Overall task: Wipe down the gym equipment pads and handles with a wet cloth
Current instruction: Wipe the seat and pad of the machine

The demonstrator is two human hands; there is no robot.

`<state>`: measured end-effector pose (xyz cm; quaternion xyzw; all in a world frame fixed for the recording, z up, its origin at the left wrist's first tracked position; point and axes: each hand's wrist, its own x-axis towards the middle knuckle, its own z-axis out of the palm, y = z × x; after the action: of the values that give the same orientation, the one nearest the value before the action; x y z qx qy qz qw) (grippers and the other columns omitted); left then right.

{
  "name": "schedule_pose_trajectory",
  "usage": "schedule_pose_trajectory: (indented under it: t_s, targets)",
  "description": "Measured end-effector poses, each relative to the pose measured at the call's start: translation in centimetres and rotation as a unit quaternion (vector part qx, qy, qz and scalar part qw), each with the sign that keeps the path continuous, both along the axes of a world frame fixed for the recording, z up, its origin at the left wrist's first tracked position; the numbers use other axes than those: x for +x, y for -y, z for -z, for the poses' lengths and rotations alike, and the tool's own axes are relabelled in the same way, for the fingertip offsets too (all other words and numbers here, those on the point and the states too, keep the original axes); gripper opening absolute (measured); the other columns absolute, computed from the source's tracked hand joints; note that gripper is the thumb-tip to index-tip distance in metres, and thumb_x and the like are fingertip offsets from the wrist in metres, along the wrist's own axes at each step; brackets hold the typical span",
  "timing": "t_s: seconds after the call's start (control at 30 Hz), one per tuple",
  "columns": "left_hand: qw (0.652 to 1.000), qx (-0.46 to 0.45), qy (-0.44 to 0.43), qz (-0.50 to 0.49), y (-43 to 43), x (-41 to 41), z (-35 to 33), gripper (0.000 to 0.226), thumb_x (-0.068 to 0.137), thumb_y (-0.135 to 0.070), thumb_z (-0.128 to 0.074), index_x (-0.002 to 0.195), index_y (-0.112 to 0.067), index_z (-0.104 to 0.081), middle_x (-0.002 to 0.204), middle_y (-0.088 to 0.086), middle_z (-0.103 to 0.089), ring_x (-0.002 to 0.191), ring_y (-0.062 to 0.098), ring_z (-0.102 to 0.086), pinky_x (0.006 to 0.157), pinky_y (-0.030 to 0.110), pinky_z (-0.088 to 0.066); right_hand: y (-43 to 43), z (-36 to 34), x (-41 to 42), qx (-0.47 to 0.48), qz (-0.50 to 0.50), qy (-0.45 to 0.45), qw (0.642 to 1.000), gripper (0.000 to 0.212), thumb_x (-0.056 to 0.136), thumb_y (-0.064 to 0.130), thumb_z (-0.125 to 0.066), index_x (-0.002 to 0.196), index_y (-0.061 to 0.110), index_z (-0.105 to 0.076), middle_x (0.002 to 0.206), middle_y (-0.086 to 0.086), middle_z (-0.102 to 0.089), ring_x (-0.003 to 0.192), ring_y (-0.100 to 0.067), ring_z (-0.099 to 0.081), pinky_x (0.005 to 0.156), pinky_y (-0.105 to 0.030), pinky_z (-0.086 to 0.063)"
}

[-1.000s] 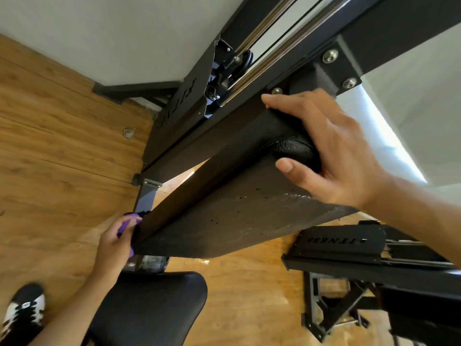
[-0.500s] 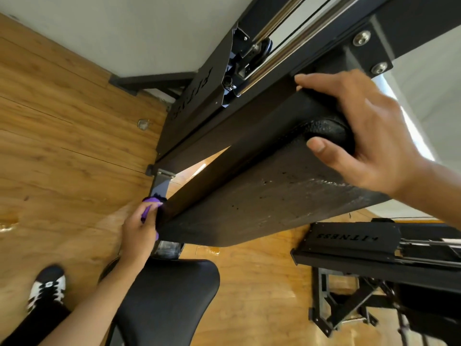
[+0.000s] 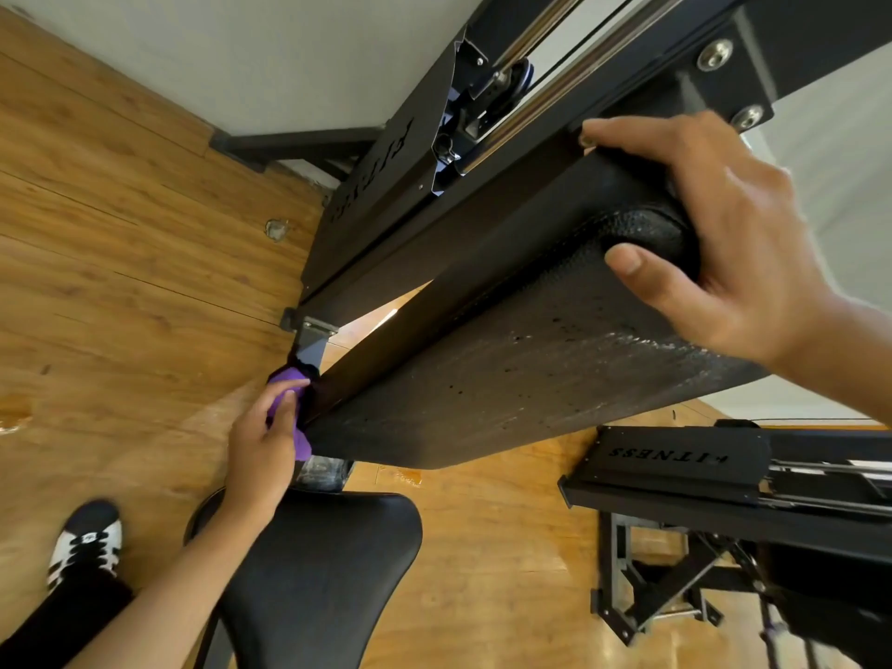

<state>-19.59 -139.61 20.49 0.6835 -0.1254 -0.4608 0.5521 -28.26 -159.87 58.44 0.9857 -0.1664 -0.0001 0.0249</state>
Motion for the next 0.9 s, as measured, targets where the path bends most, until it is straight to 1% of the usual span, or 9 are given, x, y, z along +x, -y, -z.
schedule_pose_trajectory:
  t_s: [0.13,0.23,0.3,0.33,0.43,0.6,0.67,0.77,0.9]
  targets:
    - [0.998,0.018,0.058,0.022,-0.6,-0.5,0.8,0.028,0.109,-0.013,-0.043,0.127,-0.020,-0.064,0.108,-0.002,-0.067,0.090,-0.002,-0.061,0.084,0.029,-0.052,-0.2,0.0,0.3,0.005,0.002,0.001,1.000,0.063,0.095,0.043,-0.047,0.140,-0.001,-0.052,0.119,-0.017,-0.063,0.106,-0.031,-0.059,0.091,-0.038,-0.046]
    - [0.998,0.043,-0.024,0.024,1.4,0.8,0.6,0.027,0.111,-0.017,-0.043,0.118,-0.027,-0.066,0.113,0.001,-0.065,0.101,0.020,-0.064,0.088,0.037,-0.055,-0.1,0.0,0.2,0.005,0.003,-0.001,1.000,0.065,0.095,0.045,-0.047,0.140,-0.002,-0.052,0.116,-0.017,-0.062,0.103,-0.030,-0.058,0.089,-0.033,-0.043]
    - [0.999,0.014,-0.007,0.033,2.2,0.9,-1.3,0.025,0.110,-0.020,-0.045,0.119,-0.028,-0.067,0.111,-0.004,-0.066,0.104,0.028,-0.065,0.092,0.052,-0.053,-0.1,-0.1,0.2,0.003,0.006,-0.001,1.000,0.065,0.095,0.045,-0.047,0.140,-0.001,-0.052,0.115,-0.016,-0.062,0.103,-0.030,-0.057,0.089,-0.033,-0.042]
    - [0.999,-0.009,0.009,0.030,2.4,0.7,-2.9,0.025,0.109,-0.020,-0.046,0.121,-0.028,-0.066,0.109,-0.005,-0.067,0.098,0.025,-0.065,0.089,0.051,-0.053,0.0,-0.2,0.3,0.001,0.006,-0.001,1.000,0.064,0.095,0.045,-0.047,0.140,-0.001,-0.053,0.115,-0.017,-0.062,0.103,-0.030,-0.058,0.089,-0.035,-0.043]
    - [0.995,-0.069,0.070,0.004,2.4,0.2,-7.4,0.027,0.107,-0.019,-0.047,0.125,-0.024,-0.066,0.105,-0.001,-0.069,0.086,0.015,-0.064,0.080,0.031,-0.051,-0.2,-0.1,0.3,-0.007,0.005,-0.003,1.000,0.064,0.095,0.044,-0.048,0.140,-0.001,-0.053,0.118,-0.017,-0.063,0.105,-0.033,-0.058,0.091,-0.042,-0.046]
    - [0.981,-0.164,0.094,-0.041,5.1,0.4,-16.9,0.027,0.107,-0.026,-0.045,0.124,-0.024,-0.066,0.088,-0.010,-0.067,0.064,0.008,-0.059,0.056,0.021,-0.043,-0.1,0.0,0.1,-0.015,0.011,0.000,1.000,0.063,0.095,0.045,-0.046,0.140,0.000,-0.053,0.119,-0.017,-0.062,0.107,-0.032,-0.055,0.095,-0.042,-0.042]
    - [0.962,-0.238,0.120,-0.064,7.2,0.9,-21.5,0.028,0.108,-0.015,-0.049,0.128,-0.012,-0.068,0.099,-0.012,-0.069,0.077,0.002,-0.064,0.063,0.015,-0.048,-0.1,0.0,0.1,-0.014,0.015,-0.001,1.000,0.064,0.095,0.045,-0.046,0.140,0.000,-0.053,0.118,-0.018,-0.062,0.106,-0.031,-0.053,0.095,-0.037,-0.039]
    - [0.924,-0.332,0.169,-0.081,9.8,1.9,-26.8,0.030,0.108,-0.009,-0.051,0.132,0.002,-0.064,0.111,0.001,-0.071,0.101,-0.007,-0.061,0.083,0.005,-0.047,-0.2,0.0,0.2,-0.016,0.016,0.004,1.000,0.065,0.095,0.047,-0.046,0.140,0.001,-0.053,0.120,-0.018,-0.061,0.107,-0.031,-0.053,0.096,-0.035,-0.038]
    - [0.913,-0.354,0.198,-0.040,9.6,2.3,-24.2,0.027,0.108,-0.017,-0.052,0.129,-0.005,-0.063,0.085,-0.009,-0.063,0.066,0.004,-0.058,0.059,0.011,-0.042,-0.1,0.0,0.2,-0.008,0.016,0.006,1.000,0.067,0.094,0.048,-0.048,0.140,0.000,-0.052,0.124,-0.018,-0.061,0.110,-0.034,-0.055,0.096,-0.044,-0.045]
